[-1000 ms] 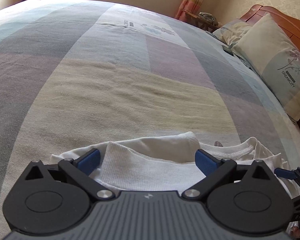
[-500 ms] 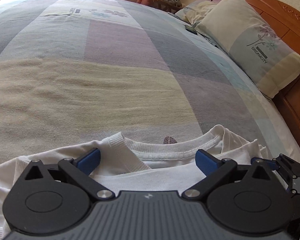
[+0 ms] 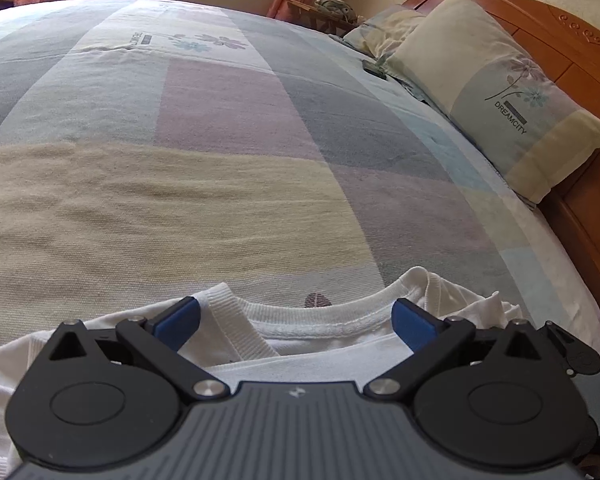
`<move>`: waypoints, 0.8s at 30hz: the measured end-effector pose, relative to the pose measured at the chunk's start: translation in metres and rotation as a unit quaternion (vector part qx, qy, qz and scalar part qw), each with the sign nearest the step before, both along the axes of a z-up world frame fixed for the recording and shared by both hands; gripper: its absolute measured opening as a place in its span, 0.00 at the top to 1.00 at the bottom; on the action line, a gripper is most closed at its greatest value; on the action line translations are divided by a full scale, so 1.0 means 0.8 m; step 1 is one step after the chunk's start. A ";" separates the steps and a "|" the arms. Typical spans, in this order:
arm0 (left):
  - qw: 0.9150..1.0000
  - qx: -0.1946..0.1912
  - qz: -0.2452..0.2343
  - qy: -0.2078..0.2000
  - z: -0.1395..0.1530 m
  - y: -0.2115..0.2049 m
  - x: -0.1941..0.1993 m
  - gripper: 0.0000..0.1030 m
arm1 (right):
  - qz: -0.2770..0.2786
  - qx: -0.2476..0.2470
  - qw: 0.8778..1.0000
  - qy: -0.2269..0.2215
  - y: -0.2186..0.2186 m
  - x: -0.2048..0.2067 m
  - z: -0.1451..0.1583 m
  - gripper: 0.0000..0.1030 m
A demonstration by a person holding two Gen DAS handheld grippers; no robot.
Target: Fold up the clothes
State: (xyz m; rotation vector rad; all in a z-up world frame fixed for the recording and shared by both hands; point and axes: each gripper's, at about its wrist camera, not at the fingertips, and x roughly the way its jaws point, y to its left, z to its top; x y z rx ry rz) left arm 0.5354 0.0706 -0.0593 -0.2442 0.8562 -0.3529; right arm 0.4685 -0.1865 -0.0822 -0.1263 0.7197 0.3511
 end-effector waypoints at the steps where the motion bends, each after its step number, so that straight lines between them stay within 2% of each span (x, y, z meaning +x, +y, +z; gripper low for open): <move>1: 1.000 0.007 0.001 -0.002 0.002 0.001 -0.007 0.02 | -0.001 0.000 1.000 -0.002 0.000 -0.001 0.000 0.00; 9: 0.998 0.063 0.011 -0.019 0.016 0.006 -0.064 0.02 | -0.001 -0.003 1.000 -0.004 0.000 -0.002 0.000 0.00; 14: 0.995 0.098 0.017 -0.029 0.025 0.010 -0.100 0.01 | -0.003 -0.026 0.999 0.028 0.005 -0.001 0.016 0.00; 18: 0.989 0.143 0.016 -0.025 0.022 0.012 -0.163 0.01 | -0.003 -0.046 0.998 0.036 0.006 -0.017 0.037 0.00; 19: 0.989 0.147 0.016 -0.019 0.021 0.011 -0.175 0.01 | -0.003 -0.051 0.998 0.038 0.007 -0.021 0.042 0.00; 24: 0.994 0.099 0.030 0.029 0.003 0.017 -0.214 0.01 | 0.042 -0.046 0.997 0.048 0.009 -0.071 0.059 0.00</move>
